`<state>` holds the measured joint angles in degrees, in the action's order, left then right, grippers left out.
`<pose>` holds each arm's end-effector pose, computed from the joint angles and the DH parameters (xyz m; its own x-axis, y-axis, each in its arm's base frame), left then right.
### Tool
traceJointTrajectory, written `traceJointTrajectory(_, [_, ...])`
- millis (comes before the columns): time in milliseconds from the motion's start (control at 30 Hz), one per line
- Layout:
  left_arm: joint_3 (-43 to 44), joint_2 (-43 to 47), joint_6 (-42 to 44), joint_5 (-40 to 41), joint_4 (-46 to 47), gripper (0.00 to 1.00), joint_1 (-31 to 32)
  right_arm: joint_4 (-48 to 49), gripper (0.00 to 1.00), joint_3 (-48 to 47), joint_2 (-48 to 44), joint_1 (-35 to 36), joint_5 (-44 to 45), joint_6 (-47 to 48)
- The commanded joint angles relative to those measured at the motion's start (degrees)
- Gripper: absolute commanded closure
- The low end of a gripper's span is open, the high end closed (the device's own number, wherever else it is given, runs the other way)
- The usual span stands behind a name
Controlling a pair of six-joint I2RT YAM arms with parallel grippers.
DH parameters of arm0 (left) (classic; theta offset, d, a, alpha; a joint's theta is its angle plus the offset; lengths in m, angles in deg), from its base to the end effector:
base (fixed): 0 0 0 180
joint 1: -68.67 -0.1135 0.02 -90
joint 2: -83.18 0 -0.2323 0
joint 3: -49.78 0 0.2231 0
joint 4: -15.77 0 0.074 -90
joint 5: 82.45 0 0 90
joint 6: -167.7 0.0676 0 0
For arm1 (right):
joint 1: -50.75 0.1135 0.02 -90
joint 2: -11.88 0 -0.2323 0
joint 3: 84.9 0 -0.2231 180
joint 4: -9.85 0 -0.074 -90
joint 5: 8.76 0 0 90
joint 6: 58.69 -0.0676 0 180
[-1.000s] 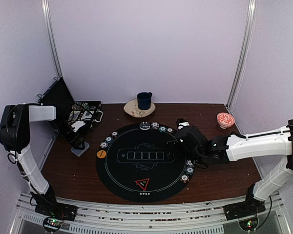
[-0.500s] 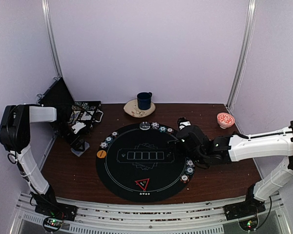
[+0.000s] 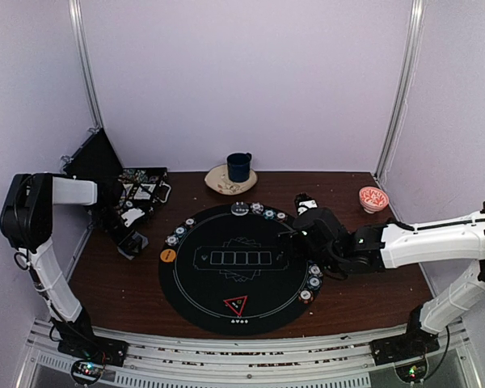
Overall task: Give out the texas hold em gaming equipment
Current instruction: Pick up the poker card from the center of the board.
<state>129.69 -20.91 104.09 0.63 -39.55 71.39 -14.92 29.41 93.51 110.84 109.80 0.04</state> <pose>0.3051 -0.0226 0.1087 -0.8491 0.4821 -0.2159 0.4984 0.8666 -0.0251 0.1785 0.2455 0.1951 -0.5794 -0.0928 -0.8098 -0.3275 0.9363 0.1269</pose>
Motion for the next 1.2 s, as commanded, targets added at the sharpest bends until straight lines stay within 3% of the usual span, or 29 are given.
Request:
traceJointTrajectory(0, [-0.9, -1.3, -0.7, 0.9, 1.9, 0.02, 0.3, 0.0, 0.00, 0.6, -1.6, 0.5, 1.7, 0.5])
traceJointTrajectory(767, [3.4, -8.4, -0.1, -1.7, -4.6, 0.02, -0.2, -0.1, 0.00, 0.9, -2.5, 1.2, 2.9, 0.9])
traceJointTrajectory(1167, [-0.7, -4.2, -6.8, -0.2, -1.8, 0.02, -0.1, -0.2, 0.00, 0.8, -2.6, 1.3, 3.6, 1.2])
